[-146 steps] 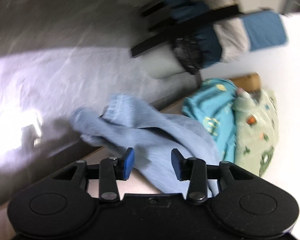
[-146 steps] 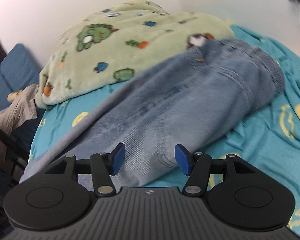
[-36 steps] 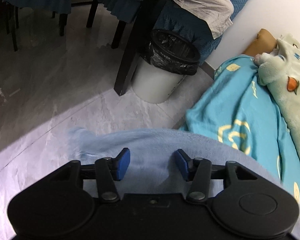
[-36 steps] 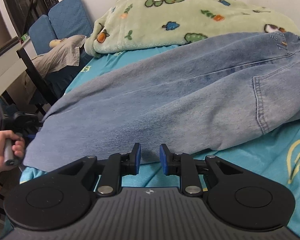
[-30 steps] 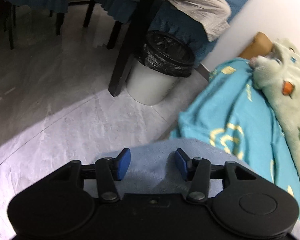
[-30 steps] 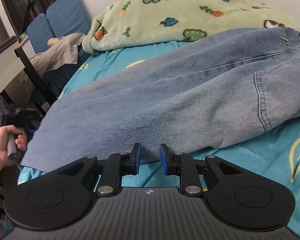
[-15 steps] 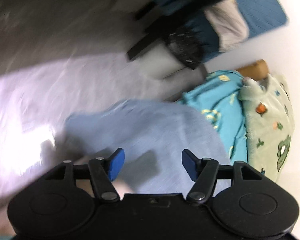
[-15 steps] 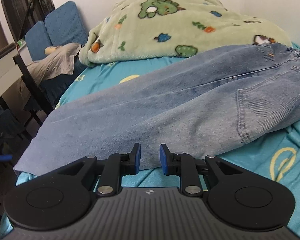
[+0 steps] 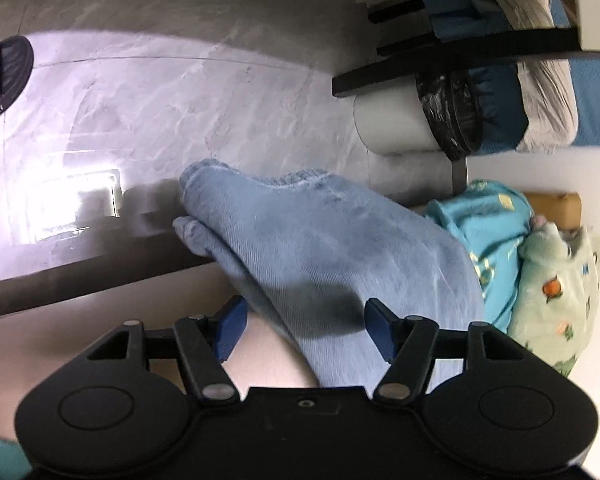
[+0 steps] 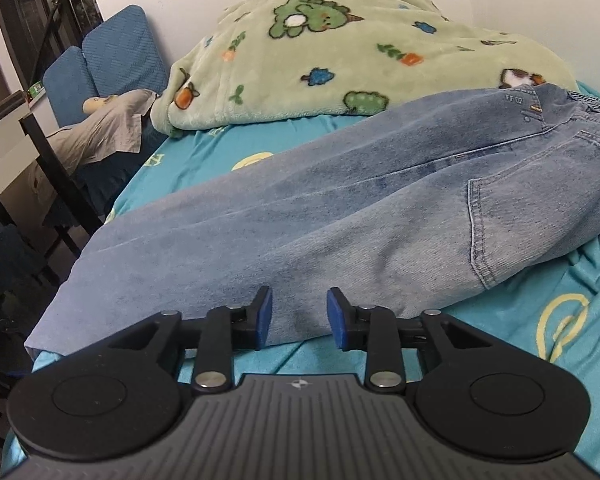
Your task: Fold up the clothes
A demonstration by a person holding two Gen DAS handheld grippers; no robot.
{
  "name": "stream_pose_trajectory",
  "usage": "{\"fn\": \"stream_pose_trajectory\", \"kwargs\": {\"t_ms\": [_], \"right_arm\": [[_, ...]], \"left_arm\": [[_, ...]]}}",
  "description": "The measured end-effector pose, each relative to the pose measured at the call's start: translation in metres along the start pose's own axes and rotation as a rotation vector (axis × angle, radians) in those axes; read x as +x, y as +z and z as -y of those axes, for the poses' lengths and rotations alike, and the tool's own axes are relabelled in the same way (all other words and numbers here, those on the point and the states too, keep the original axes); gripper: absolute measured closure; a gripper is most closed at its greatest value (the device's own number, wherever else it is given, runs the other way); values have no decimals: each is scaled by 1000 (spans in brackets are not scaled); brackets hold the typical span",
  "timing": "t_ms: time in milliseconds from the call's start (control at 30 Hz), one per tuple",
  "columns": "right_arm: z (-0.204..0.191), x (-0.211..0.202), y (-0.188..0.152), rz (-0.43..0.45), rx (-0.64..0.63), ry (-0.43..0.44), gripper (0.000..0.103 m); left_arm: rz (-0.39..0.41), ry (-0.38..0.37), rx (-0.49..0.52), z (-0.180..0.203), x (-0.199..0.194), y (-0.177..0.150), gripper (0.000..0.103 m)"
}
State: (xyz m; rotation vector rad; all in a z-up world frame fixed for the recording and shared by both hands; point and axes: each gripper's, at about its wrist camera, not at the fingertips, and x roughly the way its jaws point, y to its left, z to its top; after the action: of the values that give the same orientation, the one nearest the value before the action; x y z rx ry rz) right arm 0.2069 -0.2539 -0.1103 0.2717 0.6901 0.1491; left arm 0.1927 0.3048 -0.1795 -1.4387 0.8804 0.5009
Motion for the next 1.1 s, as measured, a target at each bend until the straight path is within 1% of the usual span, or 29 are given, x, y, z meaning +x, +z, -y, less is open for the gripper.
{"fn": "stream_pose_trajectory", "kwargs": {"t_ms": [167,267,333,367,400,433,467,500,533,567,600,633,700,733,833,933,1100], "right_arm": [[1,4,1,-1,17,-3,63],[0,9,1,-10,17,-6,63],[-1,11,1,-11,10,-14,63],[-1,12,1,-9,9,-17,63],[-1,12,2,-6,9,-21,63],[-2,13,3,-2,6,-26,62],[-2,13,3,2,0,-33,62],[-2,13,4,7,-5,-38,62],[-2,12,4,12,-10,-43,62],[-2,11,5,18,-13,-46,62],[-1,10,6,26,-14,-46,62],[-1,8,8,34,-15,-46,62],[1,3,10,55,-15,-47,62],[3,0,11,64,-11,-46,62],[9,-7,15,80,21,-34,62],[14,-17,20,110,48,-23,62],[24,-34,28,144,102,0,62]], "left_arm": [[13,-17,-51,-3,26,12,40],[25,-30,-97,-9,41,17,40],[35,-42,-96,-9,48,20,40],[40,-44,-84,-8,50,20,43],[42,-47,-59,-5,53,22,45],[44,-40,-25,0,54,24,46],[46,-33,9,4,56,25,49],[63,-27,39,7,55,25,56],[84,-19,58,11,53,25,60],[106,-12,78,14,50,24,67],[131,-4,112,19,45,23,79],[156,4,147,25,40,22,86],[219,15,230,38,28,16,92],[257,18,279,45,20,11,93],[369,1,369,65,-8,-9,95],[464,-9,468,91,-33,-33,95],[569,-33,612,134,-58,-76,96]]}}
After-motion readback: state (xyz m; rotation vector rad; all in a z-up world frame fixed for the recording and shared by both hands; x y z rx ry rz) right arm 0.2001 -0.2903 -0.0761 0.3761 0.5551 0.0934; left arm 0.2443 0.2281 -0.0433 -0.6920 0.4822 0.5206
